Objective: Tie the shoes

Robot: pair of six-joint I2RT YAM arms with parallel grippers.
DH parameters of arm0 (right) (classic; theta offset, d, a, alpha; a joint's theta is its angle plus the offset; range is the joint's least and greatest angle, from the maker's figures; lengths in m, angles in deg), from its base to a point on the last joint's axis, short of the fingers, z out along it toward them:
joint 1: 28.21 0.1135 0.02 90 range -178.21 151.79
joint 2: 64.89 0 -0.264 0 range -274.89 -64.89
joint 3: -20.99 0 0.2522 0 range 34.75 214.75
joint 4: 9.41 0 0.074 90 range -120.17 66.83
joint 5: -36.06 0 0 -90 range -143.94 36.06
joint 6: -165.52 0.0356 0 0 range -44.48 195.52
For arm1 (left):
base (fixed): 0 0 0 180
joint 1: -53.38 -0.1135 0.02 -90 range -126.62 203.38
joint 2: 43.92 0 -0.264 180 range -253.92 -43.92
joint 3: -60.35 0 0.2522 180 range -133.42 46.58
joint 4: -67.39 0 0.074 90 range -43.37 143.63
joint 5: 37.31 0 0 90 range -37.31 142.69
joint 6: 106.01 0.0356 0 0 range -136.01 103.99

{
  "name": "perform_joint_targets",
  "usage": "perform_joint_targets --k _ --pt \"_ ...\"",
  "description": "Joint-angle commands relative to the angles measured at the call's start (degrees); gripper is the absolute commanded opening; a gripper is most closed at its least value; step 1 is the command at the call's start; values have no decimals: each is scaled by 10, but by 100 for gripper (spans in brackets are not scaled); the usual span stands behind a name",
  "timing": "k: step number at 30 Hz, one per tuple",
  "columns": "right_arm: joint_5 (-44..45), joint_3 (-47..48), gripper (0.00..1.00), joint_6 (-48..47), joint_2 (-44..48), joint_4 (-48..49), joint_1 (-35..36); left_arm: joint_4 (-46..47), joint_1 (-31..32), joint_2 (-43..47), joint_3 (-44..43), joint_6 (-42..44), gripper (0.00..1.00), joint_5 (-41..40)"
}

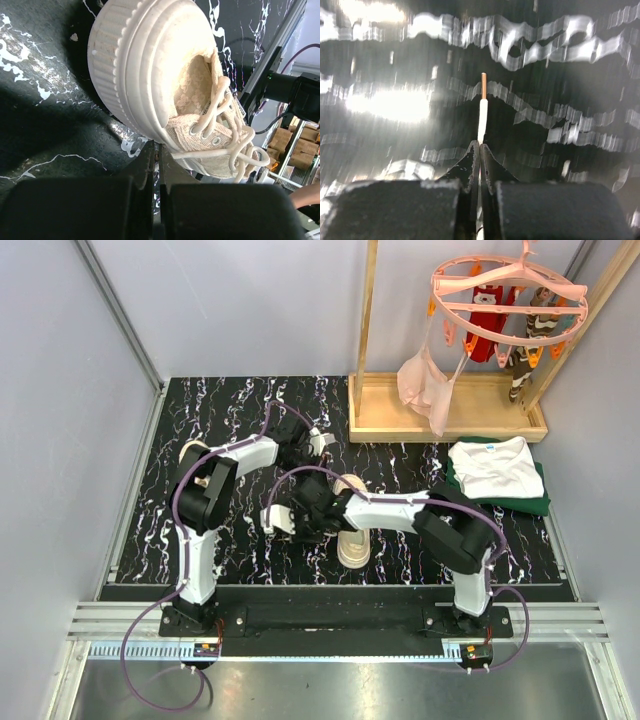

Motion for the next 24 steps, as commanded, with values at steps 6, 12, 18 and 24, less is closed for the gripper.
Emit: perform_joint_targets --k 6,12,18,24 --pt "74 -65 0 72 236 -93 -13 5 0 87 -14 15 0 -21" --pt "65 -60 0 122 328 -178 -75 -8 -2 131 -6 38 0 -46" --pt "32 -95 0 137 414 -252 -214 -41 -13 187 11 92 0 -66" --pt "6 -146 0 144 489 -295 -317 -76 -24 219 10 153 0 -97"
